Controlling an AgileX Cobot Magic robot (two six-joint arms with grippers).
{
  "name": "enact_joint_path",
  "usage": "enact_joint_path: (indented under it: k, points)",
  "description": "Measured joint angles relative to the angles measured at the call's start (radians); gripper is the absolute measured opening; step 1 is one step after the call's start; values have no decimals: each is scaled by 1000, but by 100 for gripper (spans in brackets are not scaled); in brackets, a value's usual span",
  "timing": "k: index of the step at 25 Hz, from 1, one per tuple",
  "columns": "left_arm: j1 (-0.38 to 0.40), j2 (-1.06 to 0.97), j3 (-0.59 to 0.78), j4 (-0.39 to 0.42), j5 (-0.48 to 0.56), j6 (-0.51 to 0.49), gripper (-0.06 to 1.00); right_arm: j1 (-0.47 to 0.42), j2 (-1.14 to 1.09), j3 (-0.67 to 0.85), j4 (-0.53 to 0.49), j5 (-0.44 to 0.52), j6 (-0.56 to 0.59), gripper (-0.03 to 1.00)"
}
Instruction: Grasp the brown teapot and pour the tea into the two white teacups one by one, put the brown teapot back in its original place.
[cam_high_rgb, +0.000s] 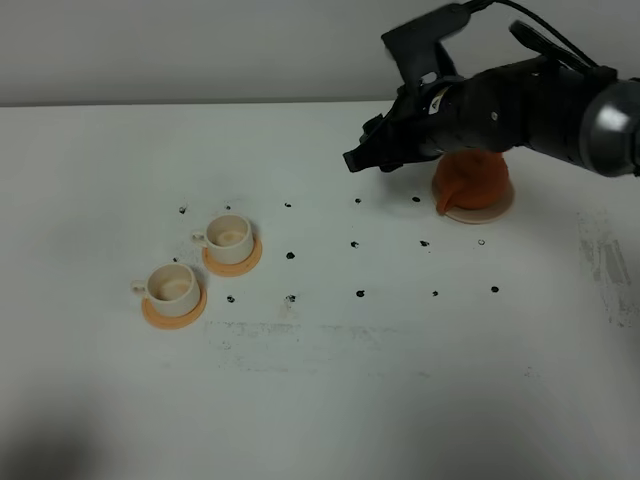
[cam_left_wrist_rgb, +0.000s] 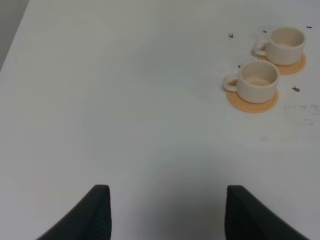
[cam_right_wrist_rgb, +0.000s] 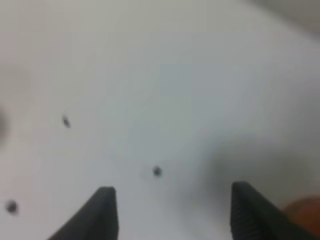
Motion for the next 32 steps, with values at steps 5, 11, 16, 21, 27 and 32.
enact_joint_path:
  k: [5, 11, 16, 21, 27, 32]
  points:
    - [0, 0, 0, 0, 0, 0, 50, 9, -11, 134, 30, -185, 74, 48]
    - [0, 0, 0, 0, 0, 0, 50, 3, 94, 146, 30, -243, 88, 48]
    - [0, 0, 0, 0, 0, 0, 50, -30, 153, 146, 30, -249, 99, 48]
    - [0, 0, 0, 0, 0, 0, 50, -58, 164, 145, 30, -250, 99, 48]
    - [0, 0, 0, 0, 0, 0, 50, -74, 165, 145, 30, -221, 102, 48]
    - [0, 0, 0, 0, 0, 0, 50, -79, 165, 143, 32, -180, 103, 48]
